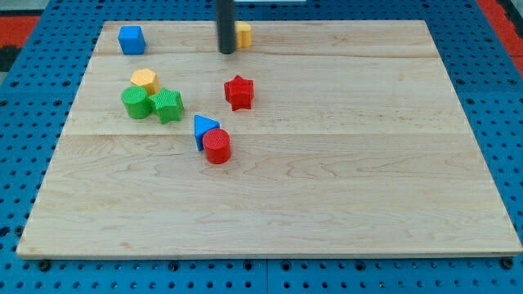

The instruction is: Move the red star towards the top right

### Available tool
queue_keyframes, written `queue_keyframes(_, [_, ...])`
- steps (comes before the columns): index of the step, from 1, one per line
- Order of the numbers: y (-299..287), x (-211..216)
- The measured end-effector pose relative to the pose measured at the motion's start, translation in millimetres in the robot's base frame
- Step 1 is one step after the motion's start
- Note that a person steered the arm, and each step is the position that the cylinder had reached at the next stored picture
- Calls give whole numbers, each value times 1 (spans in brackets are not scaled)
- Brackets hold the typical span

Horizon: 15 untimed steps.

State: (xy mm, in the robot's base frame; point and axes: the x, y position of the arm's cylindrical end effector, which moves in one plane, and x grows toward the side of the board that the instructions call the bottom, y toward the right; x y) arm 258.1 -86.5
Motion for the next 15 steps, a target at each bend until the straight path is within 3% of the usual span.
queue_keyframes(1, [2,-38])
queue_keyframes(2, [48,-49])
queue_keyframes(3, [42,-38])
queue_keyframes(4, [-22,-13])
queue_keyframes(5, [-45,-11])
queue_keyframes(13, [-48,-11])
queue_keyframes(15, [-52,28])
